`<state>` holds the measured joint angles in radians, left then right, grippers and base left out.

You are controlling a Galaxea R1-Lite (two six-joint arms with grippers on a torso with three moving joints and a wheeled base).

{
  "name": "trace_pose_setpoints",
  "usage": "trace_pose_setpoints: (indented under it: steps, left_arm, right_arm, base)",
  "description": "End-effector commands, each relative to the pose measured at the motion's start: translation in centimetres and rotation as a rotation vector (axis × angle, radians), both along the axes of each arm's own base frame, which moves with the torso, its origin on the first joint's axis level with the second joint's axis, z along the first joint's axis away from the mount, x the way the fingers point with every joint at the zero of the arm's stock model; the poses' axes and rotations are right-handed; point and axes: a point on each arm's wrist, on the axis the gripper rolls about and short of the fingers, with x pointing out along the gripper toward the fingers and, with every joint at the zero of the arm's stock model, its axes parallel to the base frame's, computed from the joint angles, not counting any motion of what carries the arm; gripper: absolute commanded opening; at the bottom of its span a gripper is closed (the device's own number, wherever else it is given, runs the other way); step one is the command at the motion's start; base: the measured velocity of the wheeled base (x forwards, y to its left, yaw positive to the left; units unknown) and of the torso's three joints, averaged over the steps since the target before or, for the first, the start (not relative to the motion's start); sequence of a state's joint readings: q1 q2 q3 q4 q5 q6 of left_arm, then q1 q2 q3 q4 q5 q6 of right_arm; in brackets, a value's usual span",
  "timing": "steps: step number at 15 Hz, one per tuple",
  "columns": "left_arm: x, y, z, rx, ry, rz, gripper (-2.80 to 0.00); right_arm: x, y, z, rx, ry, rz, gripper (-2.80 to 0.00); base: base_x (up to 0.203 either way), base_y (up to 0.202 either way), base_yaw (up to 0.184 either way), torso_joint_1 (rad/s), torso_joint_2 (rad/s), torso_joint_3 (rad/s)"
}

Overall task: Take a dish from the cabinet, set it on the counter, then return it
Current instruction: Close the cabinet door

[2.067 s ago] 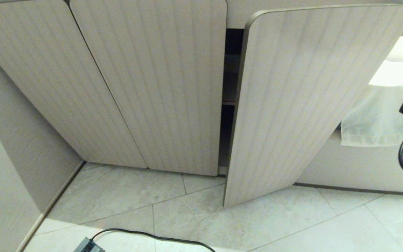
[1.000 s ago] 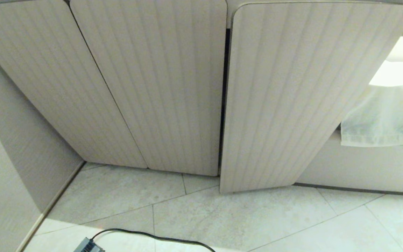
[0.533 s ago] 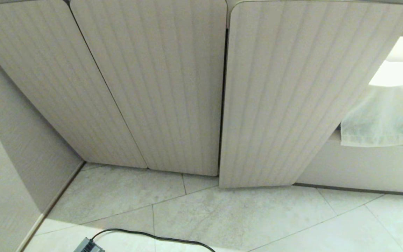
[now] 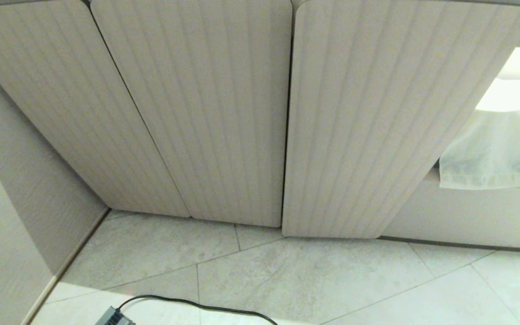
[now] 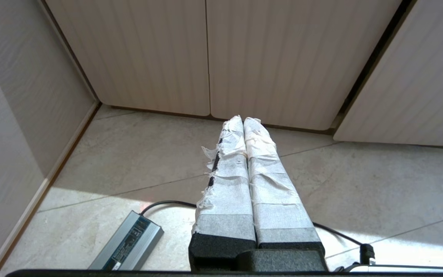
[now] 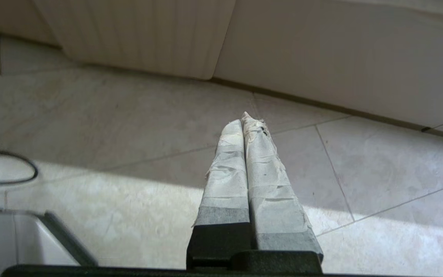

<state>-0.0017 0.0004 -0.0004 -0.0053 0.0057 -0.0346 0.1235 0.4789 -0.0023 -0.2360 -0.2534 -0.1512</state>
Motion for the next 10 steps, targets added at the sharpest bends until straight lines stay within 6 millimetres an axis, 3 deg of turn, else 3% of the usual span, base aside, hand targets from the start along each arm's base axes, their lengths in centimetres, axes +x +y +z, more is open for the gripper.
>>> trace_pose_setpoints:
  steps: [1,10]
  left_arm:
    - [0.0,0.0,0.0,-0.001,-0.001,0.001,-2.8]
    - [0.0,0.0,0.0,-0.001,-0.001,0.001,-2.8]
  right_arm:
    - [-1.4,0.0,-0.7,0.015,-0.035,0.038,-2.8]
    - [-4.2,0.3,-2.1,0.046,-0.223,0.144,-2.8]
  base:
    - [0.0,0.0,0.0,0.0,0.0,0.0]
    - [0.0,0.0,0.0,0.0,0.0,0.0]
